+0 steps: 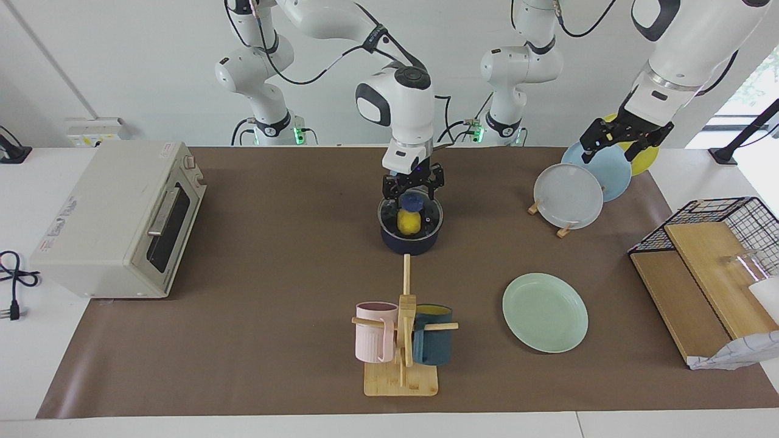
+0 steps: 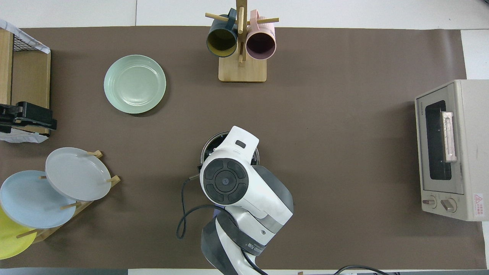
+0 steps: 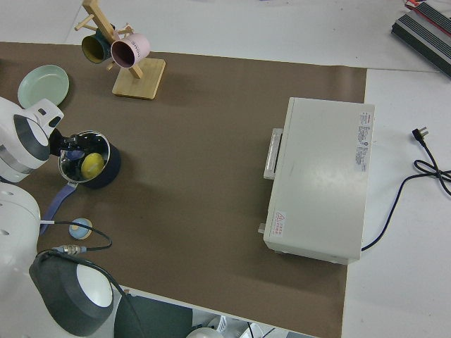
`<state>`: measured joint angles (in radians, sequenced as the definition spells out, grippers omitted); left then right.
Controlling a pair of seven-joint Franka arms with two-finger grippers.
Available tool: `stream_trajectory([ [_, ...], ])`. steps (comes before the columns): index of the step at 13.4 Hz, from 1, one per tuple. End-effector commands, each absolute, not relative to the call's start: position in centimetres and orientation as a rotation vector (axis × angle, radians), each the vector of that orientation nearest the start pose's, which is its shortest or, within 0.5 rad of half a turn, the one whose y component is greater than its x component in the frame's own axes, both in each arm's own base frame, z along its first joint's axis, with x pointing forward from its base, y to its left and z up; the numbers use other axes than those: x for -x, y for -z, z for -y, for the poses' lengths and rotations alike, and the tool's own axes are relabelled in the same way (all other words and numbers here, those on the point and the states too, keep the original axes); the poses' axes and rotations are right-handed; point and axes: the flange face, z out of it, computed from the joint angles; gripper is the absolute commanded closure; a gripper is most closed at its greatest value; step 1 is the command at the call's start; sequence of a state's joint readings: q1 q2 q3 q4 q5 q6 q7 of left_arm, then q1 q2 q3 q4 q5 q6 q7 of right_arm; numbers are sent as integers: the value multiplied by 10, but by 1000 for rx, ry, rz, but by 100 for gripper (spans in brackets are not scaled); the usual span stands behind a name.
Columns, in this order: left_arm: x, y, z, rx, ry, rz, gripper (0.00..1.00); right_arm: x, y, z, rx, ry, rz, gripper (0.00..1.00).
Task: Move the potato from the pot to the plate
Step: 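Grasp the glass lid knob with the right gripper and lift it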
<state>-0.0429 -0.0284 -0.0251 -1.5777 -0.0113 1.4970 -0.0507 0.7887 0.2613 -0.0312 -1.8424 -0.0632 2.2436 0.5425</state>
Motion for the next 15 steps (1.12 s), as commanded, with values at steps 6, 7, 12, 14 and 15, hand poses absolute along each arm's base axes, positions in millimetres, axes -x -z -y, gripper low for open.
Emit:
stream_trajectory([
  [6, -531, -633, 36, 3154, -77, -6, 0, -471, -403, -437, 3076, 279, 375, 43],
  [7, -531, -633, 36, 3154, -77, -6, 0, -474, -410, -438, 3072, 286, 369, 46],
  [12, -531, -633, 36, 3154, -77, -6, 0, -497, -440, -425, 3100, 263, 320, 51],
  [14, -531, -633, 36, 3154, -77, -6, 0, -515, -441, -402, 3106, 251, 345, 51],
  [15, -531, -633, 36, 3154, -77, -6, 0, -525, -443, -386, 3110, 243, 369, 51],
])
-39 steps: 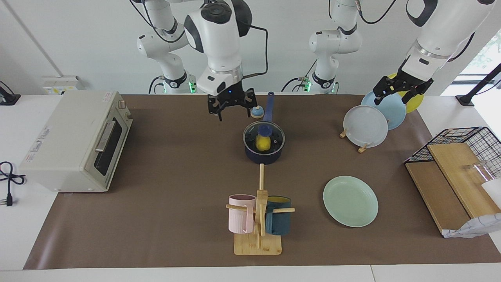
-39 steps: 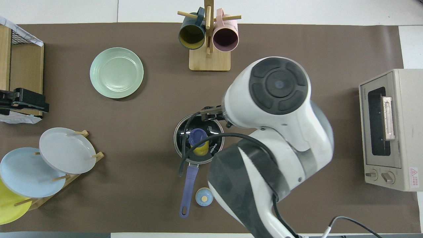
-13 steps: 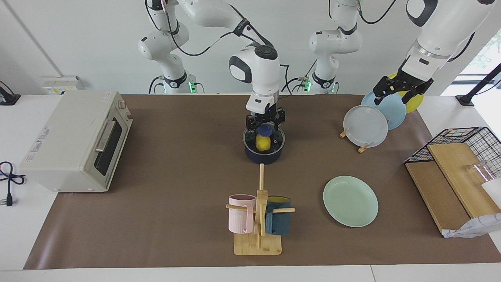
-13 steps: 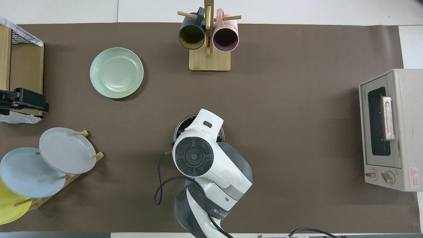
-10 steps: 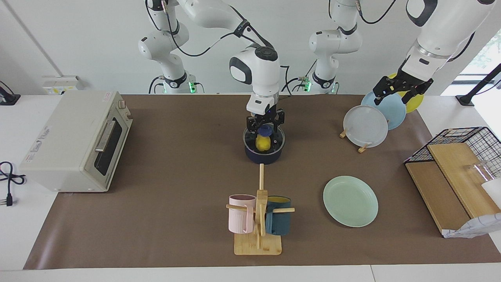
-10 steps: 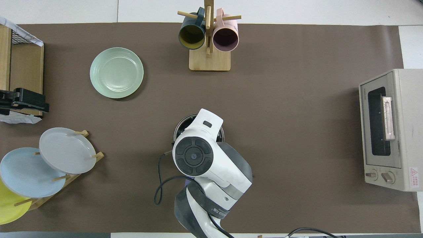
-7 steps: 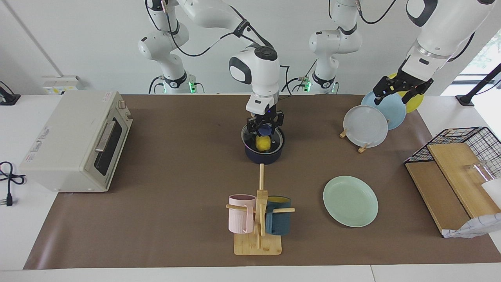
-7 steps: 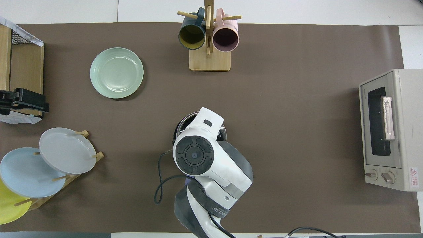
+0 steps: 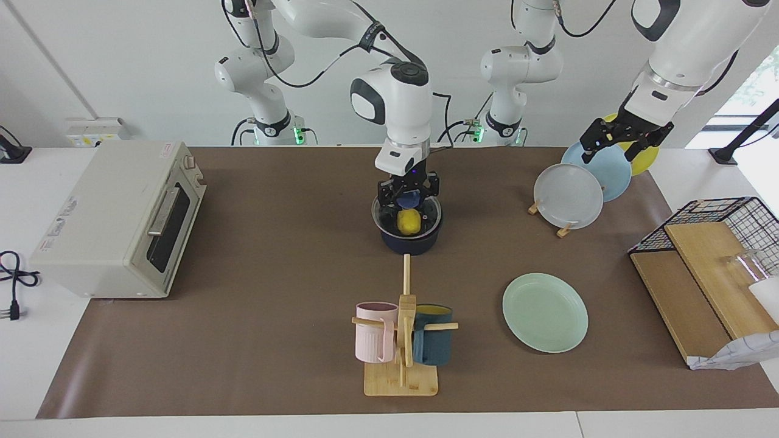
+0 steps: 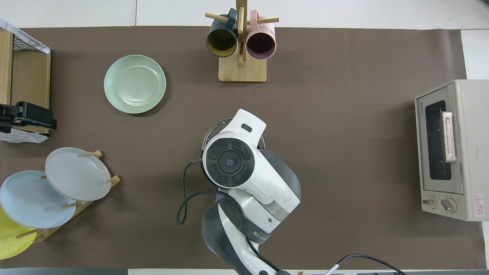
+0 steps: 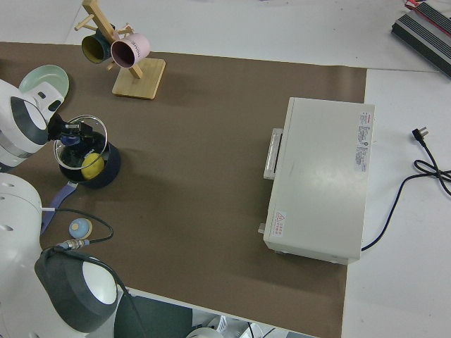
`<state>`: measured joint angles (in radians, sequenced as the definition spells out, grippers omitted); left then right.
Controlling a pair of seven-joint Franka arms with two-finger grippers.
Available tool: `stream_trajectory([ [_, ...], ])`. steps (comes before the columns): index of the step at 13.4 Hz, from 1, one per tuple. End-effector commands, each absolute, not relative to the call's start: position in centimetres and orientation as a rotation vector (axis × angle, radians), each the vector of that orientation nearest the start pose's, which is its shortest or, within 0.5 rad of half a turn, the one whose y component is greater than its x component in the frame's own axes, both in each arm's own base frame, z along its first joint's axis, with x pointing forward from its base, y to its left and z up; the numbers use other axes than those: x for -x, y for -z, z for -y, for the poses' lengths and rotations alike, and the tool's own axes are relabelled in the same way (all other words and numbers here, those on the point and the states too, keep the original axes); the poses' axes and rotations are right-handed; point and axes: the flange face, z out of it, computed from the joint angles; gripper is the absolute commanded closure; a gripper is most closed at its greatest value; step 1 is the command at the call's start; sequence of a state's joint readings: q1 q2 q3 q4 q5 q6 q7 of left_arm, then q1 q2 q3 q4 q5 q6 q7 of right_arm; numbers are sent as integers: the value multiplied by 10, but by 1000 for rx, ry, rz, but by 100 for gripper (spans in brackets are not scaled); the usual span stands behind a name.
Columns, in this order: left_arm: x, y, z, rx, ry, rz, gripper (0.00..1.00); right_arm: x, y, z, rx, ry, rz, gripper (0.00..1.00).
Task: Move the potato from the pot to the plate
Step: 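Grasp the glass lid knob with the right gripper and lift it, then carry the lid toward the toaster while the left gripper reaches the pot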
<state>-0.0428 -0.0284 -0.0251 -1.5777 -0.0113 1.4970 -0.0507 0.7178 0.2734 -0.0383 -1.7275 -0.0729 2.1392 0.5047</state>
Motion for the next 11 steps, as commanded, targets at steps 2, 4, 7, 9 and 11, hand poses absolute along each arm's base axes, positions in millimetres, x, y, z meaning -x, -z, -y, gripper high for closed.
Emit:
stream_trajectory([
  [2, -530, -633, 42, 3153, -84, -30, 0, -545, -446, -350, 3121, 218, 439, 51],
  [4, -528, -632, 60, 3151, -87, -74, 0, -563, -447, -308, 3134, 176, 524, 51],
  [7, -526, -633, 64, 3150, -94, -88, 0, -585, -437, -244, 3153, 108, 549, 51],
  [9, -523, -632, 78, 3148, -106, -122, 0, -591, -430, -212, 3156, 80, 568, 51],
  [11, -512, -628, 102, 3142, -141, -139, 0, -598, -416, -167, 3147, 42, 564, 51],
])
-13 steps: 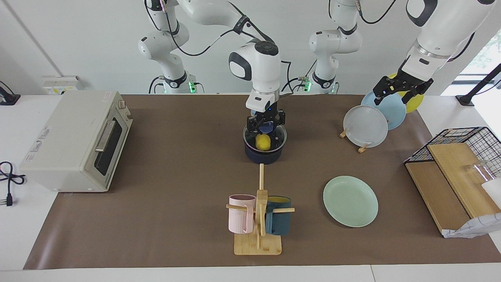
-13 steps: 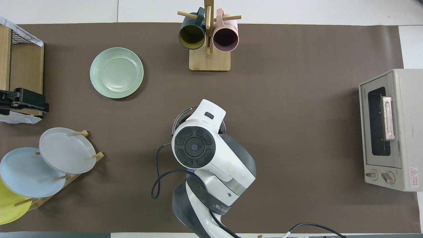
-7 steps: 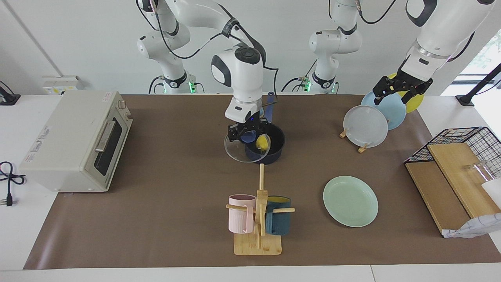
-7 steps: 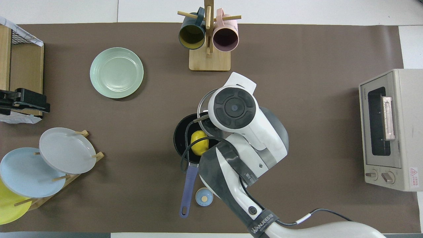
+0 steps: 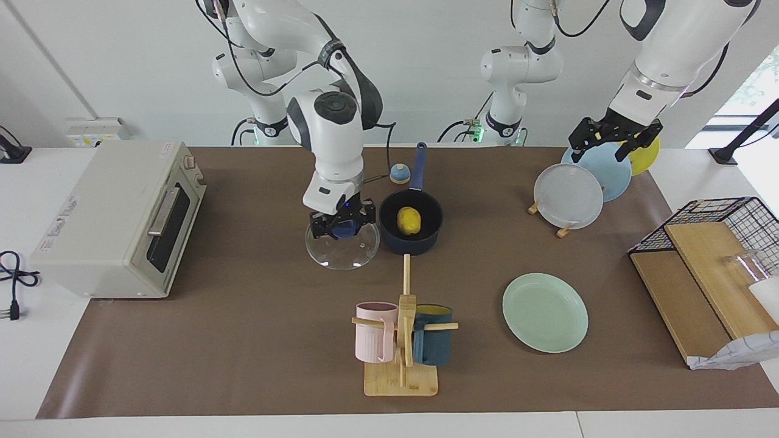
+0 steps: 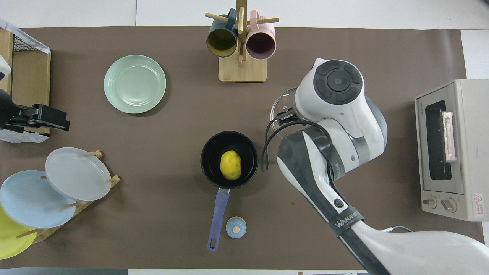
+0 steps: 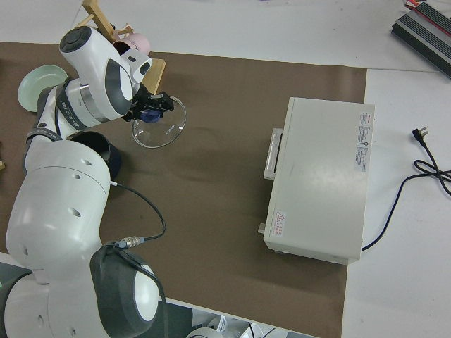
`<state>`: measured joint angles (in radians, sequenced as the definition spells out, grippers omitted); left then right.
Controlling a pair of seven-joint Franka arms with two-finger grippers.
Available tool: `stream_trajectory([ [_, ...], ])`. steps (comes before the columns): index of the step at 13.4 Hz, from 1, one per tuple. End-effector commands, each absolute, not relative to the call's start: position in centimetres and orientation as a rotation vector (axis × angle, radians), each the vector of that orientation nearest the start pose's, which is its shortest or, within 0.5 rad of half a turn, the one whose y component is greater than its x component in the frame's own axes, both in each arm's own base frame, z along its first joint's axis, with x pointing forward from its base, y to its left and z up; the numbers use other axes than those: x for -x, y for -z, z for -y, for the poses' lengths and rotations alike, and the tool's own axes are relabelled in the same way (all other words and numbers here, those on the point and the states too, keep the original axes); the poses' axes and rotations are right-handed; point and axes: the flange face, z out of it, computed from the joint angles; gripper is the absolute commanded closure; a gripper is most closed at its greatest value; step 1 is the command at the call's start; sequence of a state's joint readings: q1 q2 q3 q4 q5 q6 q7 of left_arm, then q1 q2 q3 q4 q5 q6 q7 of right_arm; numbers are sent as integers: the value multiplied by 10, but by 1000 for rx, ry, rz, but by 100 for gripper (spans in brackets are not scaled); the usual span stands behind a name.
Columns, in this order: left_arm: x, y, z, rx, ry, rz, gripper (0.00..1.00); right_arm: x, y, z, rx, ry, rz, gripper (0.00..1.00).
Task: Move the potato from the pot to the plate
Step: 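Carry the lid toward the toaster while the left gripper reaches the pot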
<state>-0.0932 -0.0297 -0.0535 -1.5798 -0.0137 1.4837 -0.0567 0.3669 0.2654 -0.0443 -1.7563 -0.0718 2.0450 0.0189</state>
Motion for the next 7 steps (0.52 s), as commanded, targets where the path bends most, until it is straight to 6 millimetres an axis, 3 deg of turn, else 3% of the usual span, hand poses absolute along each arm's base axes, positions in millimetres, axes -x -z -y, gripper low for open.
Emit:
stream_trajectory([
  [1, -506, -627, 124, 3140, -134, -101, 0, -600, -411, -148, 3131, 32, 551, 51],
  [3, -492, -605, 173, 3166, -91, -36, 0, -599, -395, -109, 3108, 63, 577, 51],
  [6, -469, -550, 267, 3203, -1, -8, 0, -585, -366, -64, 3096, 104, 647, 51],
  [7, -466, -530, 293, 3208, 5, -8, 0, -580, -361, -58, 3093, 101, 664, 51],
])
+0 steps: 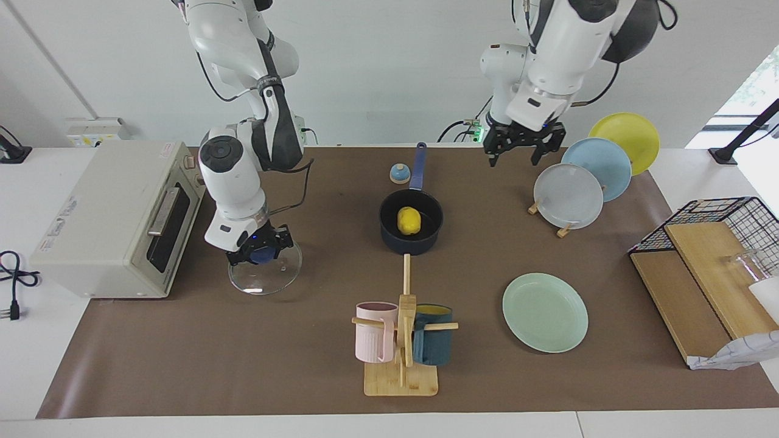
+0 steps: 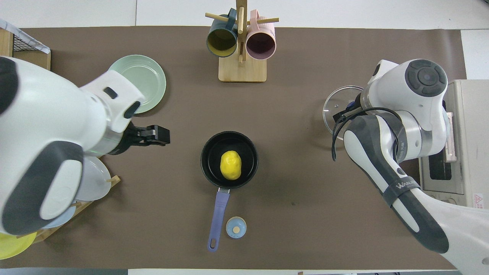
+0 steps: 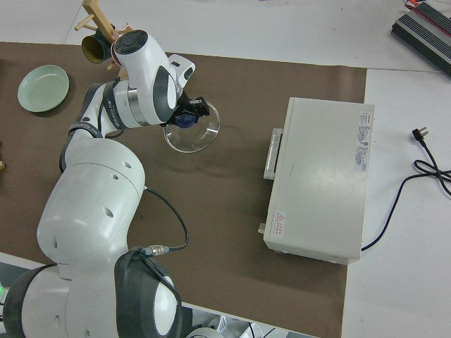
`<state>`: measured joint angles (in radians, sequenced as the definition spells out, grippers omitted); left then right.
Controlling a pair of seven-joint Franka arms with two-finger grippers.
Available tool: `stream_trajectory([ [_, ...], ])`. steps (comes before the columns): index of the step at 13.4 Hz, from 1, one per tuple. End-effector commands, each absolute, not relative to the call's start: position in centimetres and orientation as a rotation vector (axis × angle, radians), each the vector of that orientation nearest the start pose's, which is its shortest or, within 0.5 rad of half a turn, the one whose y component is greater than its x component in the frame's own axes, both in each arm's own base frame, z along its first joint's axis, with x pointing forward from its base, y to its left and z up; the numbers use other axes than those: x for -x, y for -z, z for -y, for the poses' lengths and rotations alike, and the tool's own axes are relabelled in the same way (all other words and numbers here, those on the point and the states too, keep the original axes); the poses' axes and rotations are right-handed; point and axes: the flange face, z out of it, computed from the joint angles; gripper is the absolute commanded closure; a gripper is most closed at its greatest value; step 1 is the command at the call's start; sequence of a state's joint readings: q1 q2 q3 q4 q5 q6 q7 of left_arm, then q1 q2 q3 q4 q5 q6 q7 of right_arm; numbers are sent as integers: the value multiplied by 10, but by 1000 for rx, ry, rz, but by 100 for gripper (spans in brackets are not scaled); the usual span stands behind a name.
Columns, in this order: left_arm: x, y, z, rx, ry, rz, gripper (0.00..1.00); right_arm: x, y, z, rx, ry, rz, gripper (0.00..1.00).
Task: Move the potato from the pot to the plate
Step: 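Carry the lid toward the toaster while the left gripper reaches the pot, then lower the lid onto the table while the left gripper grasps the potato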
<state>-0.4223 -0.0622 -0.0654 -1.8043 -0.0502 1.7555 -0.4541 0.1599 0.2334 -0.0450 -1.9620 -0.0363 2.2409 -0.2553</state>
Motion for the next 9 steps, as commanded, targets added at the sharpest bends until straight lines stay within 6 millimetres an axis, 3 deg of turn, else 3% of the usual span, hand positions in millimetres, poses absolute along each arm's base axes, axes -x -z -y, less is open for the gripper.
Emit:
stream_trajectory([
  [1, -465, -506, 317, 3205, -10, -16, 0, -575, -355, -54, 3094, 110, 660, 51],
  [3, -465, -465, 350, 3216, 9, -36, 0, -568, -344, -46, 3097, 127, 649, 51],
  [5, -457, -436, 366, 3226, 28, -29, 0, -566, -332, -26, 3104, 91, 612, 50],
  [6, -447, -423, 380, 3228, 31, -38, 0, -563, -328, -27, 3102, 81, 619, 50],
  [7, -444, -414, 380, 3234, 45, -43, 0, -562, -323, -26, 3102, 74, 614, 49],
  [8, -440, -406, 383, 3238, 54, -51, 0, -561, -321, -27, 3103, 100, 617, 46],
  [9, -440, -394, 385, 3233, 42, -49, 0, -559, -318, -27, 3102, 108, 613, 34],
])
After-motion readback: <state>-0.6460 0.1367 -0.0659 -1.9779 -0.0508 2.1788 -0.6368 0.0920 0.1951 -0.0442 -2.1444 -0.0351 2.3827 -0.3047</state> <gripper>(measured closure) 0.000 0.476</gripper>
